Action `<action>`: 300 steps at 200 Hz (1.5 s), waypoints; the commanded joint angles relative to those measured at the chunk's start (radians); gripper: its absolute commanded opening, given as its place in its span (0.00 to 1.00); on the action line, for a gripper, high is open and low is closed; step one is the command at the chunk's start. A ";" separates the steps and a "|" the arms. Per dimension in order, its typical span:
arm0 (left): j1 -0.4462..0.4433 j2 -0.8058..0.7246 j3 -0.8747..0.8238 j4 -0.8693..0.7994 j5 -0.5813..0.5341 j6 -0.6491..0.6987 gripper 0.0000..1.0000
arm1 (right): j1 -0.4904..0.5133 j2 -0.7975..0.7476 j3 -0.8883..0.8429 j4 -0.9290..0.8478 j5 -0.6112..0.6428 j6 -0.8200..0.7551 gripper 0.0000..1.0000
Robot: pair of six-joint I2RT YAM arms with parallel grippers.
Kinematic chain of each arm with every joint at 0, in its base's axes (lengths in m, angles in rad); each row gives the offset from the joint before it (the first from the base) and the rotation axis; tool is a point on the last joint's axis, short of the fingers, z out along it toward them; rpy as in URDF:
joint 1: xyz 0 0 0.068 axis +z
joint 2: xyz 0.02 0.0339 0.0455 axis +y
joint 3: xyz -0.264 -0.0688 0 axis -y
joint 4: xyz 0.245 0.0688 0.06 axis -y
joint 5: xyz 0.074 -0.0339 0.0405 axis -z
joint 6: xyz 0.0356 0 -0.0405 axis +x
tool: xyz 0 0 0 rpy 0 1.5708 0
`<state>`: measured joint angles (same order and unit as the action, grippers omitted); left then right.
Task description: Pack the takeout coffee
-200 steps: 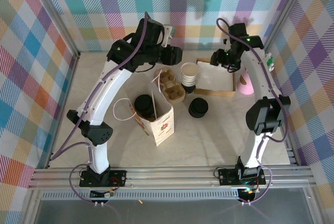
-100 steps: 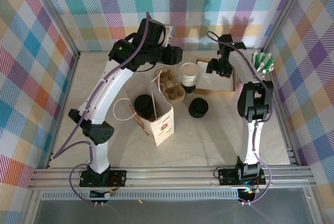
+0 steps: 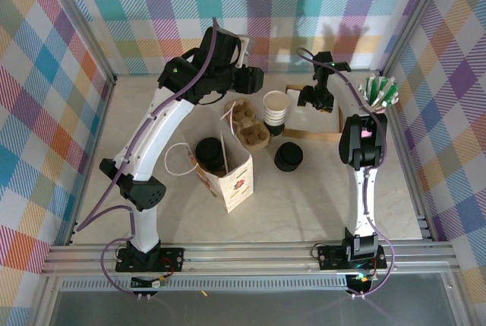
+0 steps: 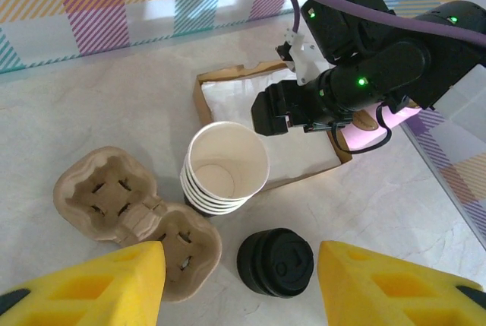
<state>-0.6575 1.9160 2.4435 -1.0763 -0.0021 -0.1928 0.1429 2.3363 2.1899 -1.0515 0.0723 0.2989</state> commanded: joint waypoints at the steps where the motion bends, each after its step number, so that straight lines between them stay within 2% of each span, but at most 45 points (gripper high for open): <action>1: 0.010 0.004 0.023 0.019 -0.035 0.013 0.55 | -0.012 0.022 0.036 -0.034 0.005 -0.013 0.73; 70: 0.012 0.013 0.025 0.045 -0.082 0.032 0.57 | -0.022 0.066 0.052 -0.045 -0.006 -0.035 0.72; 117: 0.012 0.021 0.024 0.040 -0.072 0.015 0.57 | -0.022 0.156 0.163 -0.091 -0.008 -0.047 0.71; 130: 0.012 0.021 0.023 0.035 -0.070 0.009 0.58 | -0.022 0.173 0.182 -0.105 -0.001 -0.051 0.67; 169: 0.012 0.020 0.022 0.027 -0.072 0.009 0.58 | -0.022 0.169 0.180 -0.117 0.005 -0.065 0.44; 188: 0.012 0.018 0.023 0.024 -0.077 0.009 0.58 | -0.022 0.160 0.180 -0.117 0.004 -0.067 0.38; 228: 0.012 0.018 0.023 0.019 -0.078 0.010 0.58 | -0.023 0.149 0.182 -0.106 -0.009 -0.074 0.19; 238: 0.012 0.018 0.023 0.019 -0.079 0.010 0.58 | -0.025 0.149 0.184 -0.106 -0.007 -0.072 0.21; 252: 0.012 0.017 0.023 0.019 -0.083 0.010 0.58 | -0.025 0.147 0.185 -0.105 0.003 -0.066 0.45; 267: 0.013 0.013 0.023 0.018 -0.085 0.012 0.58 | -0.024 0.150 0.183 -0.099 0.001 -0.065 0.53; 278: 0.012 0.013 0.023 0.015 -0.086 0.014 0.58 | -0.025 0.161 0.186 -0.099 -0.003 -0.063 0.63; 289: 0.012 0.013 0.022 0.012 -0.086 0.015 0.58 | -0.023 0.176 0.192 -0.105 -0.001 -0.061 0.66; 300: 0.012 0.012 0.023 0.011 -0.085 0.016 0.58 | -0.023 0.194 0.195 -0.117 0.002 -0.060 0.63</action>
<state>-0.6575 1.9278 2.4439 -1.0634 -0.0731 -0.1856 0.1234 2.5072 2.3493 -1.1393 0.0715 0.2283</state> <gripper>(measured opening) 0.575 0.654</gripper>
